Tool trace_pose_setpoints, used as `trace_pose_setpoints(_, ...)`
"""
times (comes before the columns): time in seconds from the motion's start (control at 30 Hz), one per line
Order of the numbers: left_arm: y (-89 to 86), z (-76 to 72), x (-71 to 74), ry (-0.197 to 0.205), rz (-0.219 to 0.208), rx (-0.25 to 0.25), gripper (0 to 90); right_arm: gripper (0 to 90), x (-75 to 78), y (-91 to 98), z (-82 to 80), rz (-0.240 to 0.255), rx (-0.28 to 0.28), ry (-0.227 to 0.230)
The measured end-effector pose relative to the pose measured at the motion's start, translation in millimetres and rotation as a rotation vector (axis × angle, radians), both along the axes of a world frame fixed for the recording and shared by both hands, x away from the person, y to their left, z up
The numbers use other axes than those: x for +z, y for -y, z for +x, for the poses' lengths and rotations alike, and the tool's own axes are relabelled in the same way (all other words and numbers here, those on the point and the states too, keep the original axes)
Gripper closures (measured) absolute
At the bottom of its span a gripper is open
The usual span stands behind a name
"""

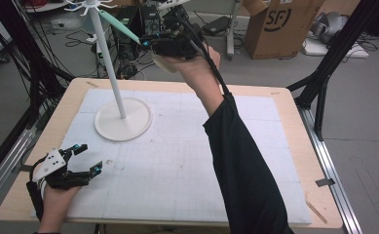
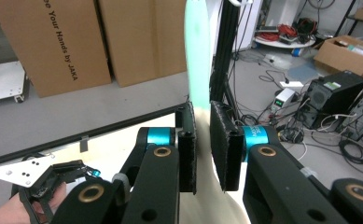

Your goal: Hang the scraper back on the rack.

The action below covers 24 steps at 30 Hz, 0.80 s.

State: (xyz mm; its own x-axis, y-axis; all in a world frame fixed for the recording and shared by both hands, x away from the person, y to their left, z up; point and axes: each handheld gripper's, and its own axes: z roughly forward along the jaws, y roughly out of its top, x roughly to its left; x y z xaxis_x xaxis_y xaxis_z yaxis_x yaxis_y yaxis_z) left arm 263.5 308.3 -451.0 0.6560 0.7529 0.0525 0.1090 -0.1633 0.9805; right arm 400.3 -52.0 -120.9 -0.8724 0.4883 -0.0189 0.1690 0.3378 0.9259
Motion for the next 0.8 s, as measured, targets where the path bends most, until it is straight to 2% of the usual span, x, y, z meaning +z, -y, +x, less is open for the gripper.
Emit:
trace_pose_setpoints(0.33, 0.0, 0.0, 0.0, 0.0, 0.0, -0.001, 15.7, 80.9, -12.6, -11.1, 12.1, -0.007, -0.015, -0.013)
trace_pose_setpoints(0.4, 0.1, -0.1, 0.0, 0.001, 0.001, -0.001, 15.7, 77.3, -16.4, -13.2, 14.2, -0.025, -0.027, -0.015)
trace_pose_setpoints(0.47, 0.1, -0.1, 0.0, 0.0, 0.0, -0.003, 15.7, 61.3, -19.2, -11.9, 13.3, -0.008, -0.066, 0.022)
trace_pose_setpoints(0.63, 0.0, 0.0, 0.0, 0.001, 0.0, -0.004, 15.7, 46.2, -28.9, 9.2, 7.9, 0.049, -0.055, 0.038)
trace_pose_setpoints(0.8, -0.2, 0.1, 0.0, -0.001, -0.002, -0.003, 15.6, 35.1, -57.0, 51.4, -5.8, 0.079, -0.03, 0.036)
